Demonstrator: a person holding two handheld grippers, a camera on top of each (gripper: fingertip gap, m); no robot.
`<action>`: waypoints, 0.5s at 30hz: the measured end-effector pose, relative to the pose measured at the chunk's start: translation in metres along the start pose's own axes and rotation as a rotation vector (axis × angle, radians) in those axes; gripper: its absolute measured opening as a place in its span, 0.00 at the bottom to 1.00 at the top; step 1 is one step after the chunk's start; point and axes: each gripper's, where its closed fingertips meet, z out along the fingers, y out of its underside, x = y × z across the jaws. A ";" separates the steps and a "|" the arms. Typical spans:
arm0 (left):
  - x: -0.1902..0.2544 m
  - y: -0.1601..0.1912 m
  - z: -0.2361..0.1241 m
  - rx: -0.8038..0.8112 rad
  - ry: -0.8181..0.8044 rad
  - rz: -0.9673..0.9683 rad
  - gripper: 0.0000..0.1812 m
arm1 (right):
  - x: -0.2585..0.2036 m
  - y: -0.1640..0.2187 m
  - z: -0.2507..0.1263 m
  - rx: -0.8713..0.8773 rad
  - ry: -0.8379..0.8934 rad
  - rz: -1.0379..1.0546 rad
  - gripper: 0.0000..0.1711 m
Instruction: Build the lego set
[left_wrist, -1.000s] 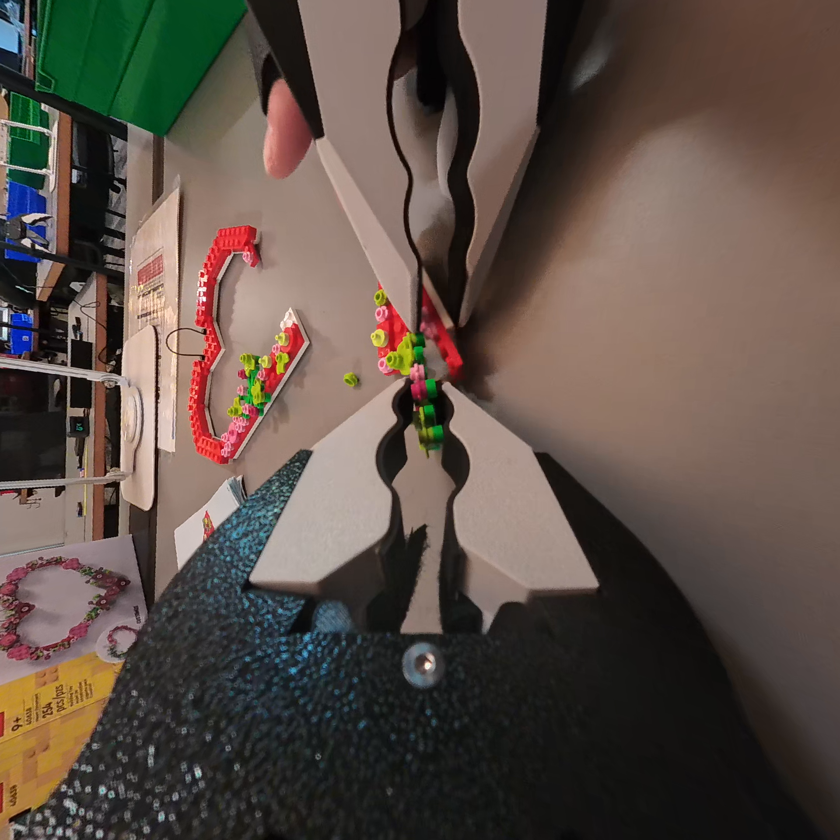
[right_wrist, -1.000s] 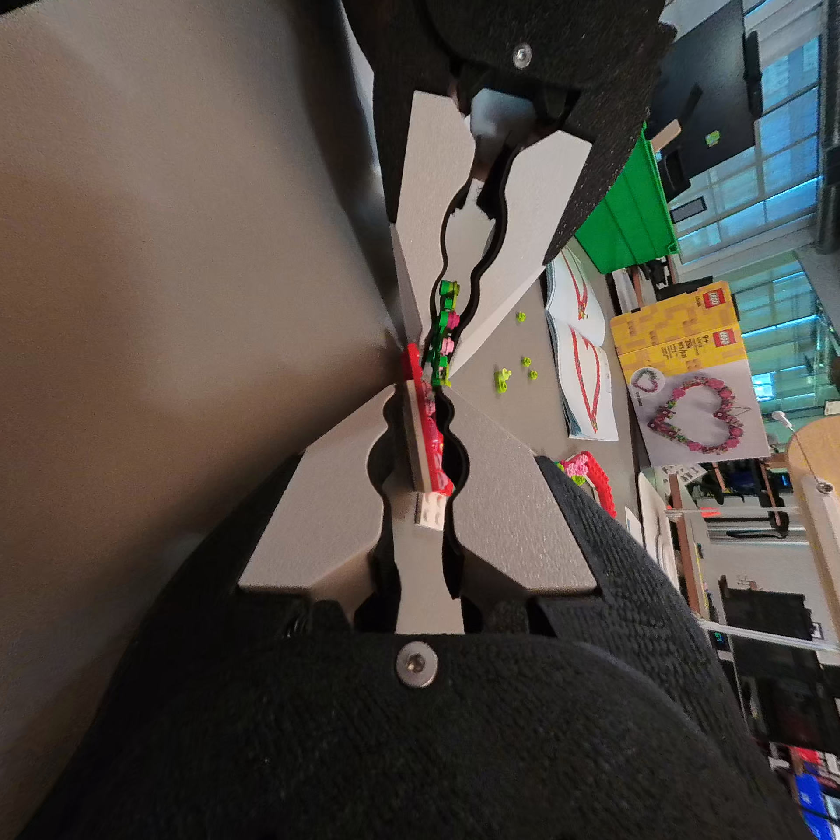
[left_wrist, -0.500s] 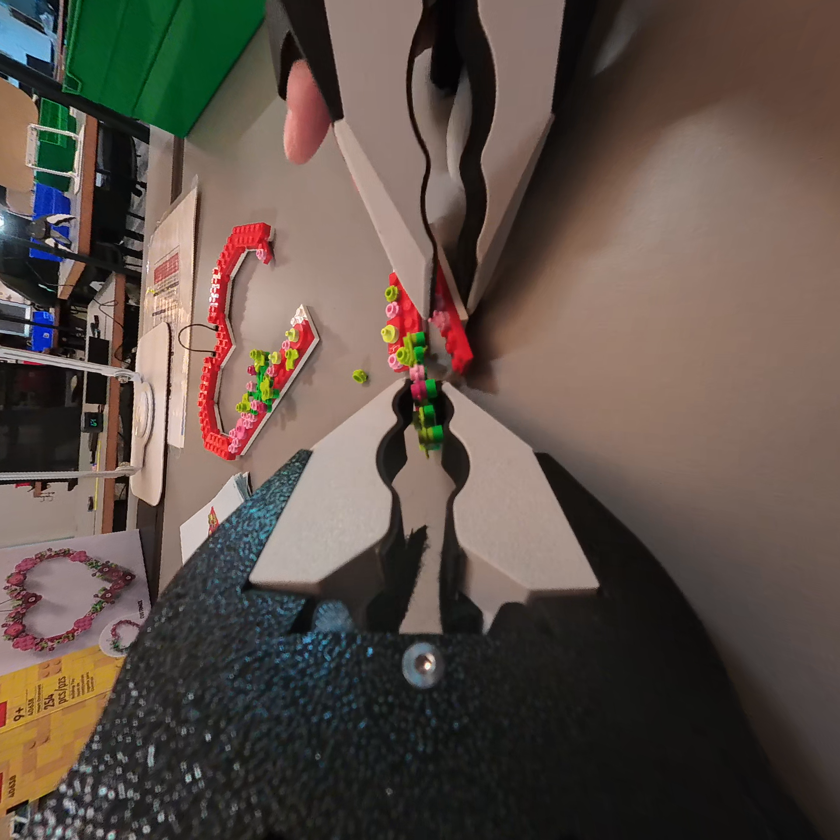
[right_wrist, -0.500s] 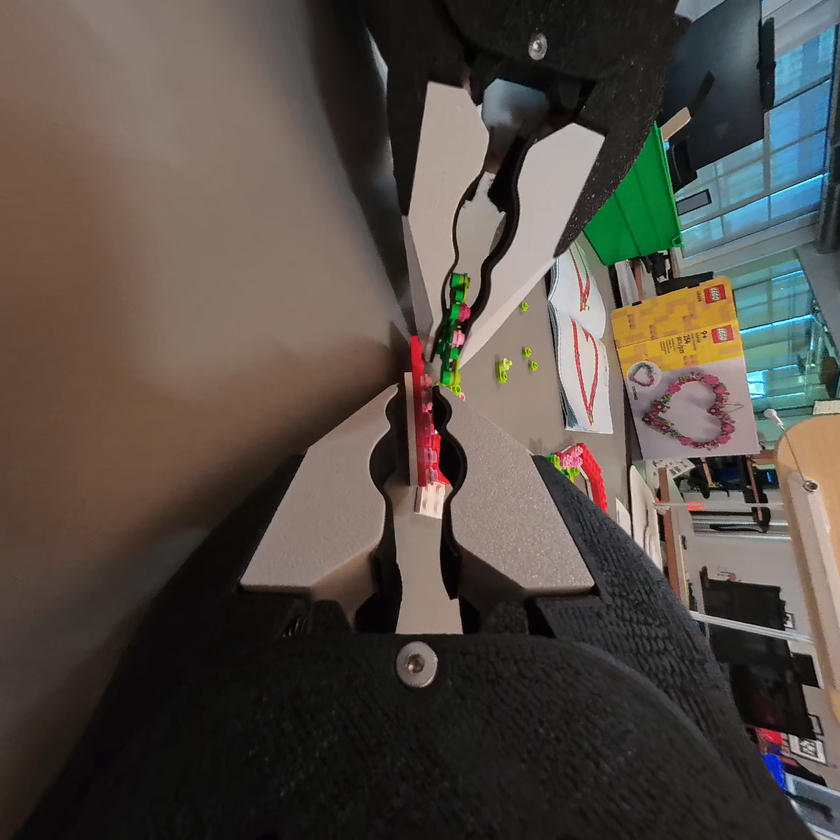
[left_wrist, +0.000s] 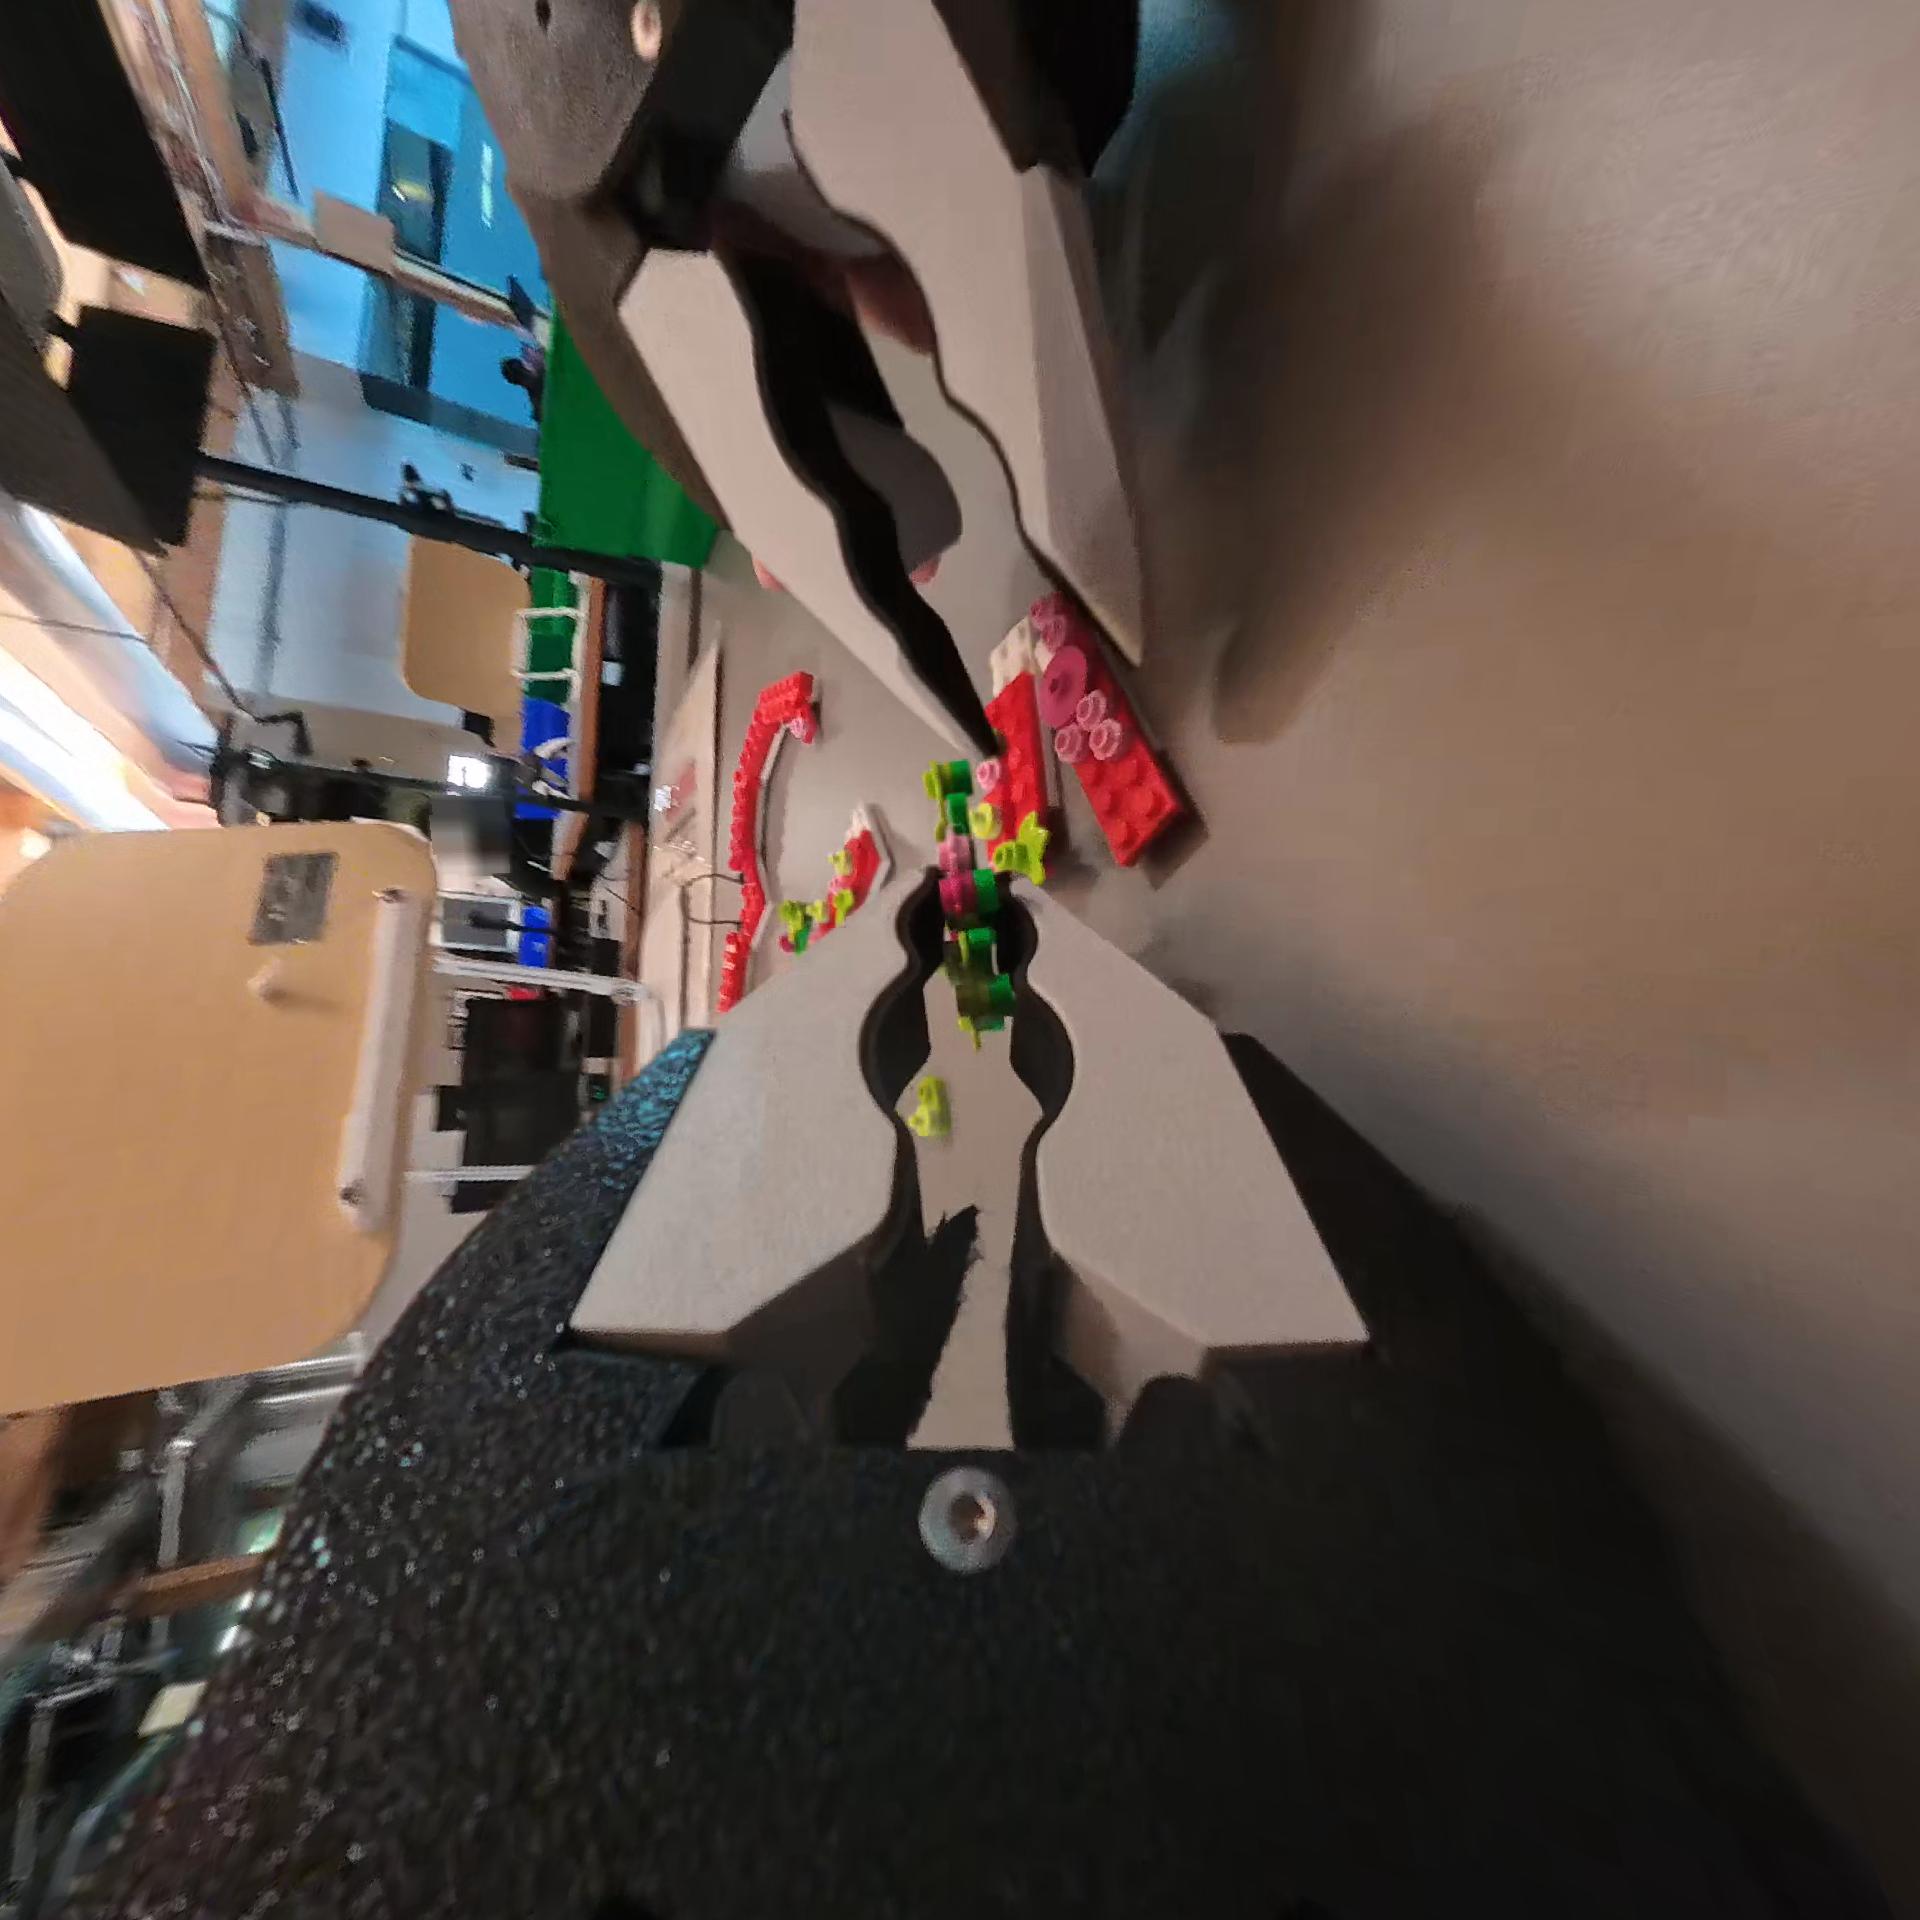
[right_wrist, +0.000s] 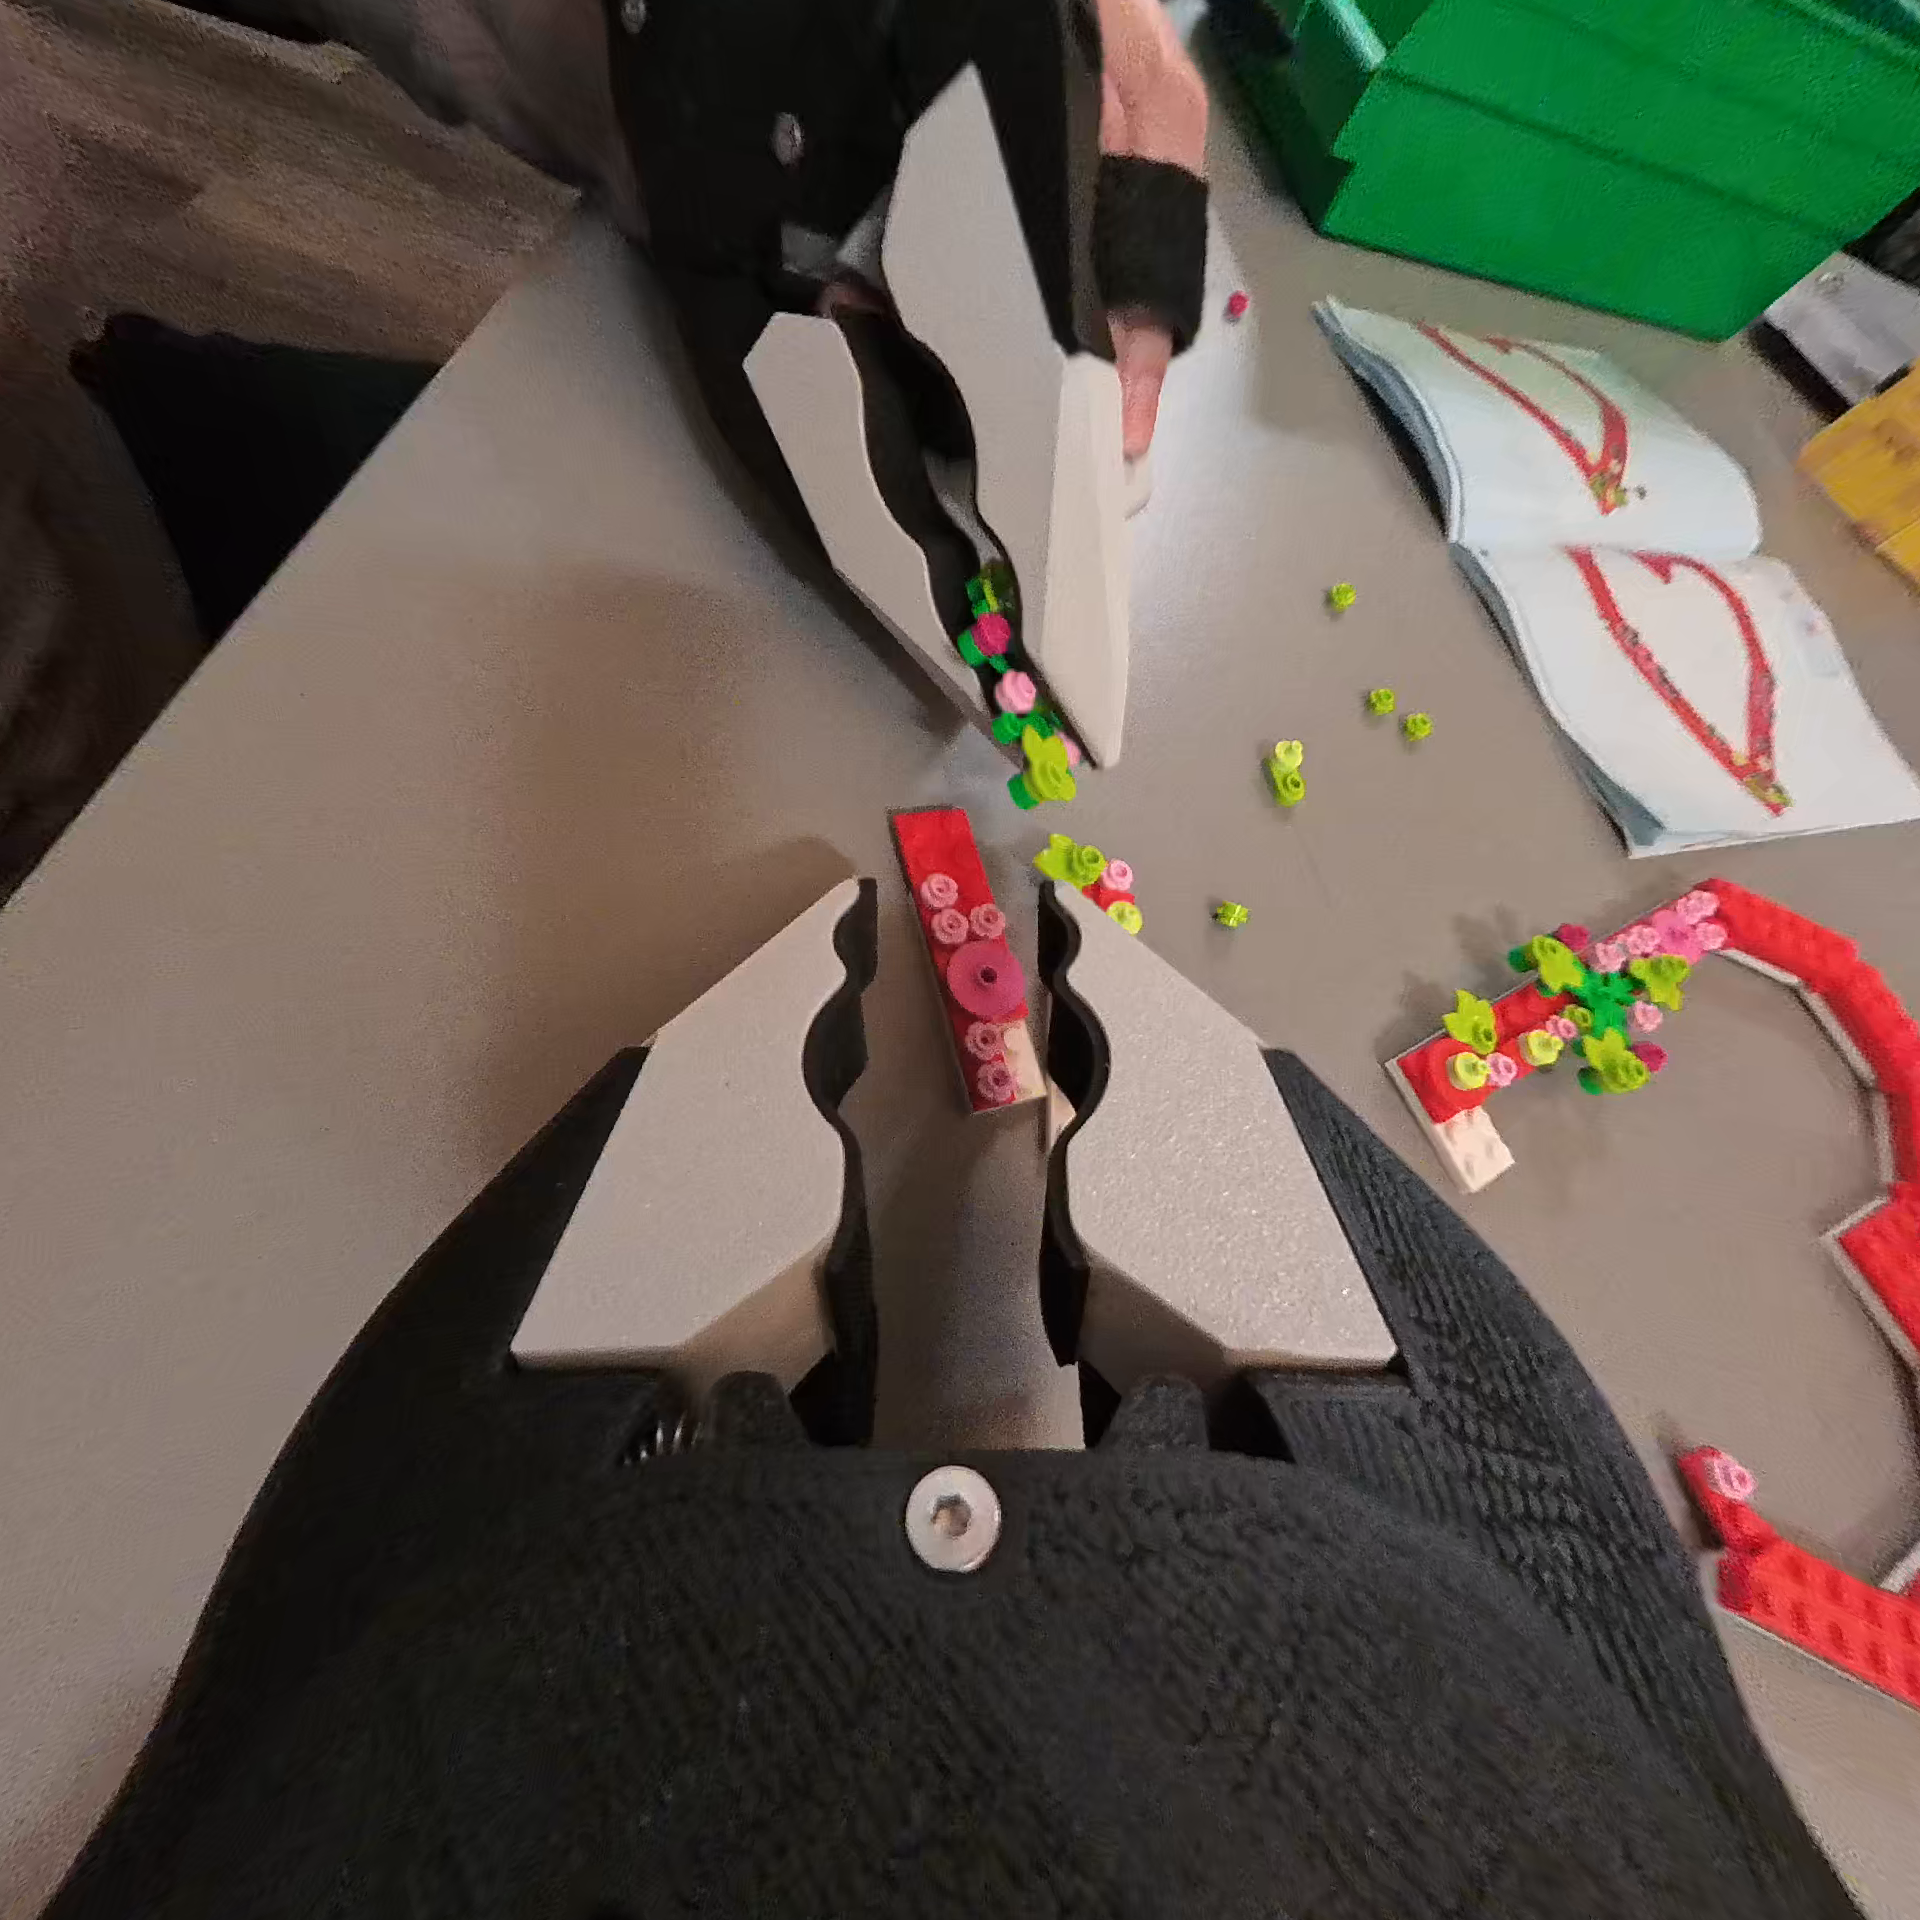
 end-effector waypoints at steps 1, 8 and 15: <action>-0.001 -0.001 0.000 0.004 -0.019 0.028 0.04 | -0.001 0.001 0.000 -0.005 -0.019 0.014 0.17; 0.002 -0.009 -0.002 0.038 -0.089 0.170 0.04 | -0.001 -0.023 -0.001 0.116 -0.128 0.174 0.14; 0.000 -0.015 -0.002 0.031 -0.109 0.170 0.04 | 0.001 -0.027 -0.002 0.112 -0.072 0.125 0.09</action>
